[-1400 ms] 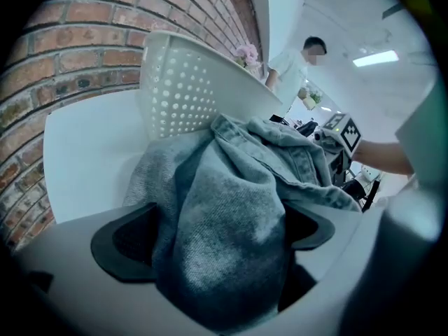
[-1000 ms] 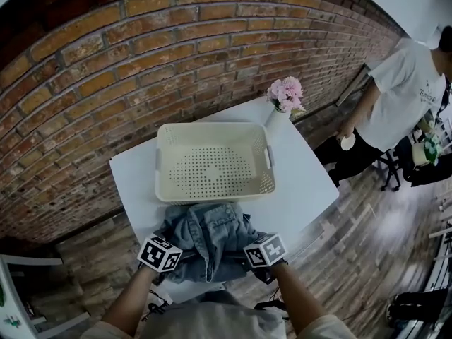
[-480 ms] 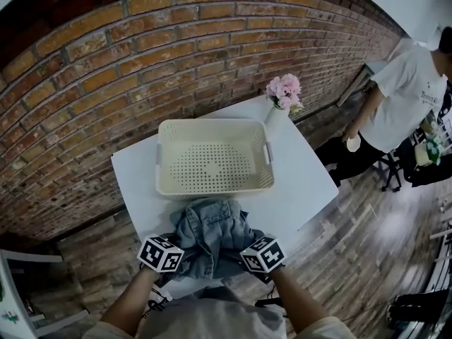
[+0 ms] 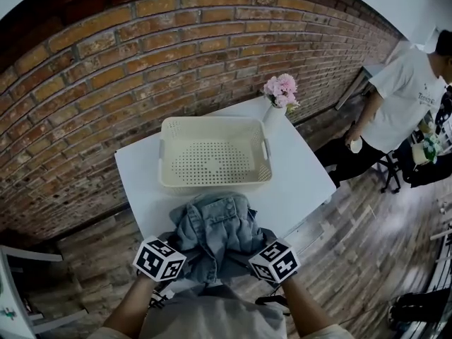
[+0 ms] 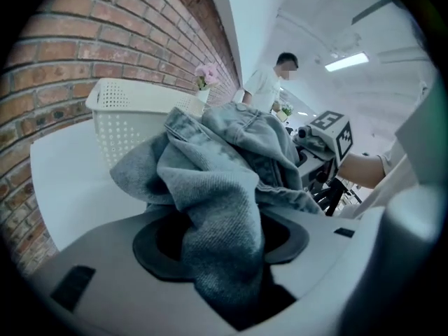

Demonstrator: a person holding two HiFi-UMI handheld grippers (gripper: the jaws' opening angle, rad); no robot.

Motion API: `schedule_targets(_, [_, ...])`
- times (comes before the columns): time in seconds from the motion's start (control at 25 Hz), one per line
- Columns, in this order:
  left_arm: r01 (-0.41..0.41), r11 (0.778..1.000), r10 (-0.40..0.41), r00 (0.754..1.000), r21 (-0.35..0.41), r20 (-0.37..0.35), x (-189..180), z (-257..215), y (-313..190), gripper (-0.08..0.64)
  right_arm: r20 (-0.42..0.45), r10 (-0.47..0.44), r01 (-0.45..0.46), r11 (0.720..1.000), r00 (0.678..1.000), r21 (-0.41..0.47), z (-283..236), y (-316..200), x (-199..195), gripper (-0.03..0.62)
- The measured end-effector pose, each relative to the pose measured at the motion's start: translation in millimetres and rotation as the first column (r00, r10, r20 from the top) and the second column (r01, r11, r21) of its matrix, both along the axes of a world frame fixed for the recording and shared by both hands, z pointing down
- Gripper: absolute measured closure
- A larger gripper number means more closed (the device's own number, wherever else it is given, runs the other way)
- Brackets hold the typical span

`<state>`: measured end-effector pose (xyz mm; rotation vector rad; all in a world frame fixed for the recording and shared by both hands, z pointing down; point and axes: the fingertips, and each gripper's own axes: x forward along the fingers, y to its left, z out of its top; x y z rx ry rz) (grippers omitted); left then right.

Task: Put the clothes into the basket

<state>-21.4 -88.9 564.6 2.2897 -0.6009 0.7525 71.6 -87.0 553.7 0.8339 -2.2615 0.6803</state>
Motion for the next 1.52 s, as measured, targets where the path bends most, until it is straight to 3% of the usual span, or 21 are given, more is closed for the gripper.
schedule_targets(0.64, [-0.031, 0.986, 0.027, 0.999, 0.162, 0.026, 1.7, -91.5, 1.2, 0.334, -0.001, 0.011, -0.011, 0.987, 1.0, 0.163, -90.2, 4.4, 2.6, 0.218])
schedule_targets(1.52, [-0.052, 0.944, 0.041, 0.998, 0.325, 0.04, 7.1, -161.8, -45.2, 0.334, -0.015, 0.019, -0.013, 0.95, 1.0, 0.311, -160.7, -39.0, 7.1, 0.218])
